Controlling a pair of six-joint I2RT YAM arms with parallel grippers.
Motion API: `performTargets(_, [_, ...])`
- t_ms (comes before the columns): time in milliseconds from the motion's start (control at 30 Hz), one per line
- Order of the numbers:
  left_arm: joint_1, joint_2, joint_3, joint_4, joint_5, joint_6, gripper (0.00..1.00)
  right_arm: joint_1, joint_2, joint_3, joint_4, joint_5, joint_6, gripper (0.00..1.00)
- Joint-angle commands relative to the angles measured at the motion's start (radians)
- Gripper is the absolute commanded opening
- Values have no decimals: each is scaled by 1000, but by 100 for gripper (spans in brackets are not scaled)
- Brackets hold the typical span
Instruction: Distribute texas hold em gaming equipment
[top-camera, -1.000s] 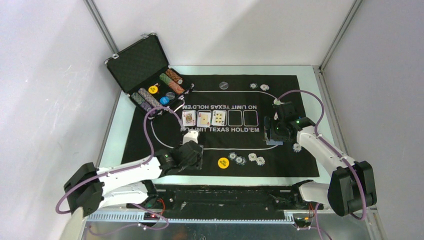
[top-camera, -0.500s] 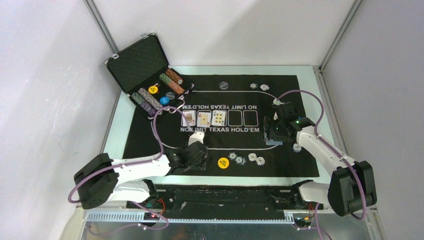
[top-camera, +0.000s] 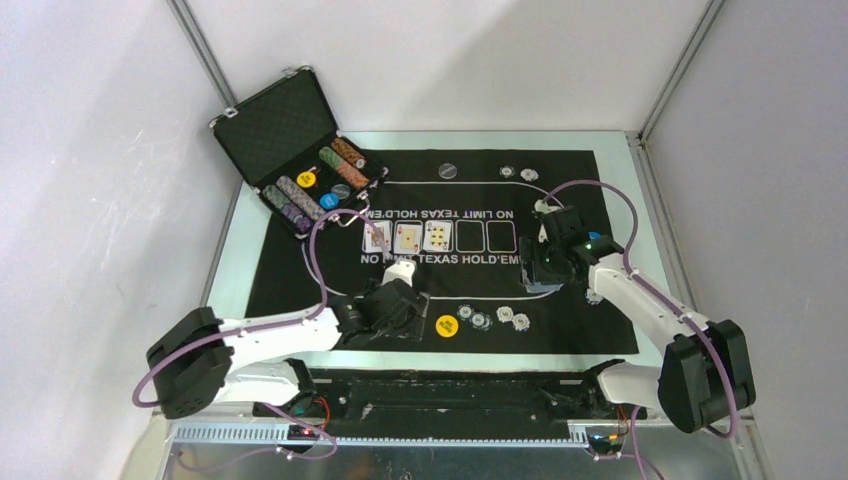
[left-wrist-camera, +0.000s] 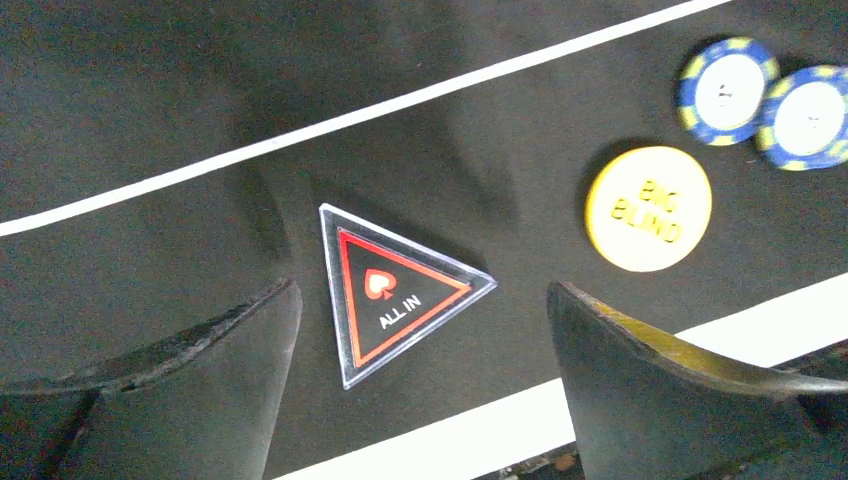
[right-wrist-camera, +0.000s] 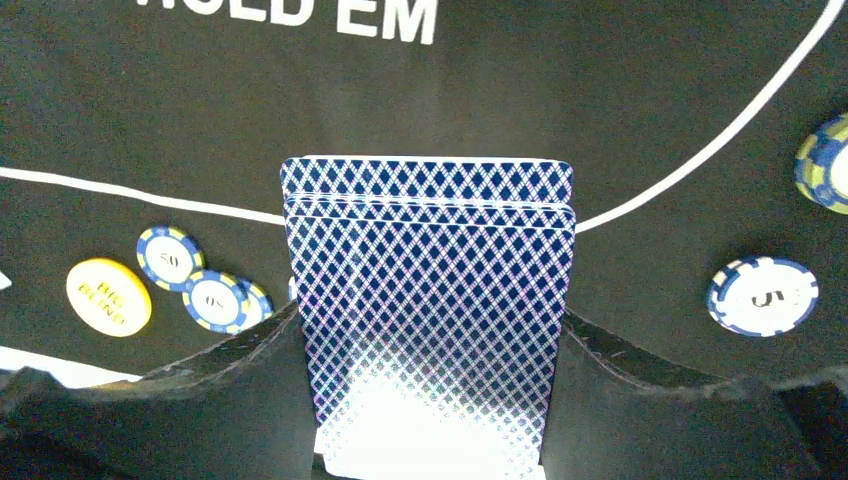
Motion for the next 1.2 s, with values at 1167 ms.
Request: performTargets(1167, [344,206,-66,1063,991,-406,100,497,99,162,3,-100,-247,0])
